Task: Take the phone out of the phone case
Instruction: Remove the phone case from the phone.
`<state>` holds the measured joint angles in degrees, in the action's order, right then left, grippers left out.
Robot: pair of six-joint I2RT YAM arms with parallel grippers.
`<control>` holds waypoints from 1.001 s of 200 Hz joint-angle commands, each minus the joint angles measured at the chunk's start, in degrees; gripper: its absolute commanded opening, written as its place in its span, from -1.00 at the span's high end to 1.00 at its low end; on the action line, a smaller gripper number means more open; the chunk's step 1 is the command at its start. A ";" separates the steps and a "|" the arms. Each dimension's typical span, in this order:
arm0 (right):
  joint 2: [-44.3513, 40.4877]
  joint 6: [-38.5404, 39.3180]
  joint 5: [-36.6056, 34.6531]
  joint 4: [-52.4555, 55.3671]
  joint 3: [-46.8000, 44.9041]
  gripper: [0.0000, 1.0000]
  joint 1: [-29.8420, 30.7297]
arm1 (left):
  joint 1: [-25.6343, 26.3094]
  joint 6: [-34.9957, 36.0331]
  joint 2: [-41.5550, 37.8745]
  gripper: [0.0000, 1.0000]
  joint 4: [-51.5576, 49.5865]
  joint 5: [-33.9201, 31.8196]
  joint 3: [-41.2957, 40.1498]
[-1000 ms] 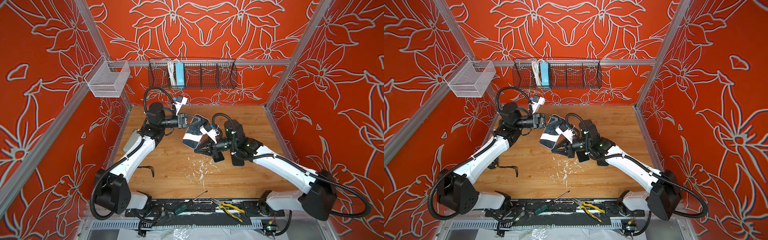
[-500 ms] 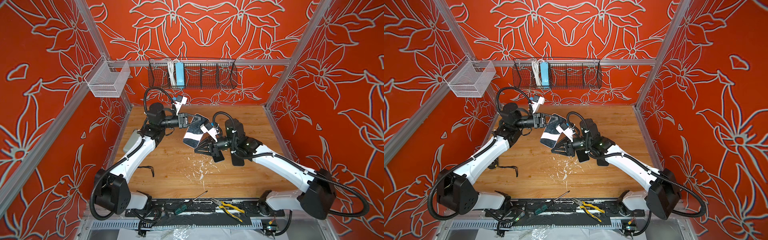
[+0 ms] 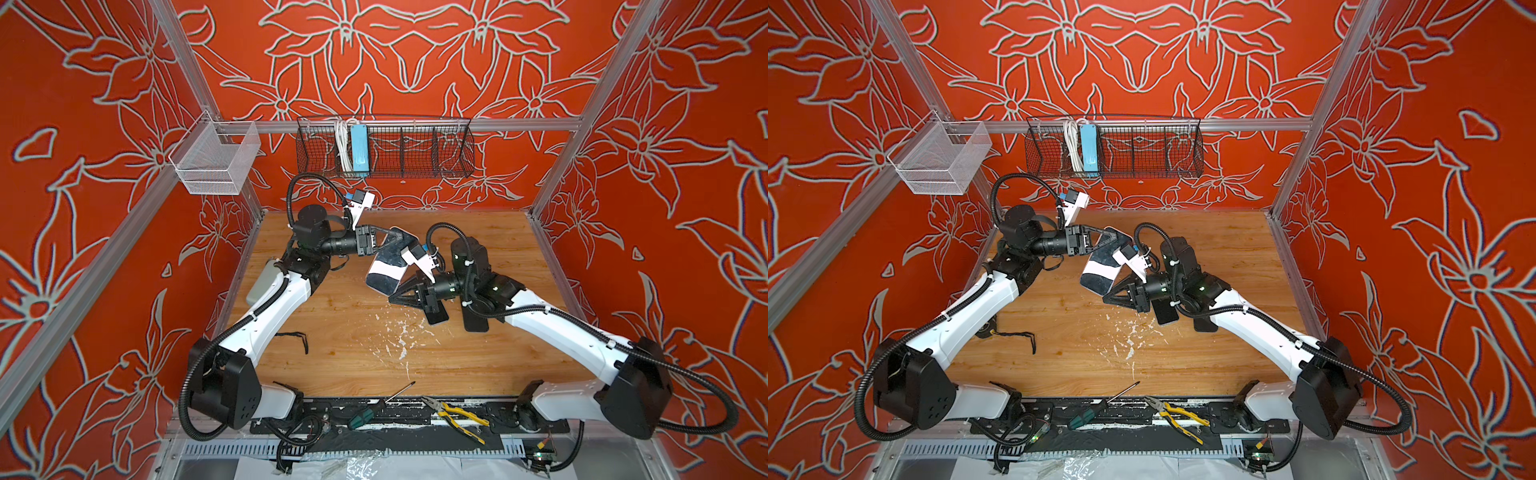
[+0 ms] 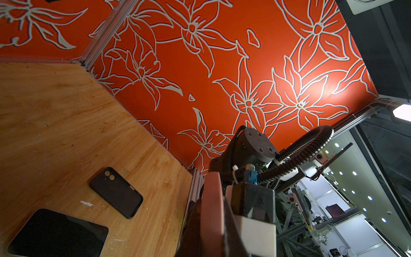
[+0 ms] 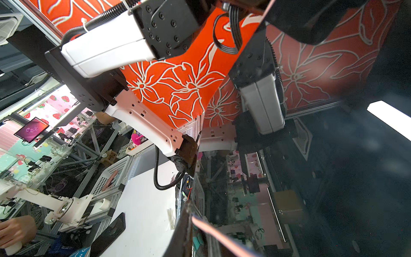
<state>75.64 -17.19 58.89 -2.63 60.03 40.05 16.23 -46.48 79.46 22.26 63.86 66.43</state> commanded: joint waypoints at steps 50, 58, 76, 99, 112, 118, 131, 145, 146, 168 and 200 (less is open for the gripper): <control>-4.43 6.55 -4.36 -4.40 2.52 0.90 2.24 | 1.26 -0.04 0.69 1.00 5.78 -3.41 -2.49; -4.51 7.81 -5.35 -3.12 2.93 0.90 2.68 | 1.38 -0.40 0.86 1.00 5.96 -3.39 -2.62; -4.44 10.20 -6.79 -1.00 3.80 0.91 3.61 | 1.65 -0.80 0.84 1.00 6.20 -3.44 -2.68; -4.27 13.14 -9.01 1.80 4.95 0.91 5.09 | 2.12 -1.25 0.81 1.00 6.38 -3.52 -2.63; -4.27 14.54 -10.10 2.79 5.43 0.91 5.83 | 2.39 -1.42 0.86 1.00 6.38 -3.56 -2.54; -4.27 15.20 -10.79 3.39 5.69 0.91 6.08 | 2.55 -1.63 0.90 1.00 6.47 -3.61 -2.45; -4.27 16.58 -12.13 4.67 6.21 0.92 6.69 | 2.80 -2.10 1.11 1.00 6.56 -3.56 -2.28; -4.27 17.34 -13.28 5.33 6.50 0.92 6.94 | 3.17 -2.39 1.13 1.00 6.75 -3.64 -2.27; -4.27 17.40 -13.37 5.35 6.50 0.92 6.95 | 3.18 -2.47 1.09 1.00 6.75 -3.64 -2.27; -4.36 18.69 -16.03 6.08 6.35 0.92 7.14 | 3.60 -3.02 1.00 1.00 7.19 -3.91 -2.41; -4.71 20.73 -22.67 6.85 5.05 0.93 7.32 | 4.15 -3.86 0.75 1.00 7.78 -4.17 -2.36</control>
<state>73.03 -0.71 40.53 9.13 62.33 46.17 18.87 -50.70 79.59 26.72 63.02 64.71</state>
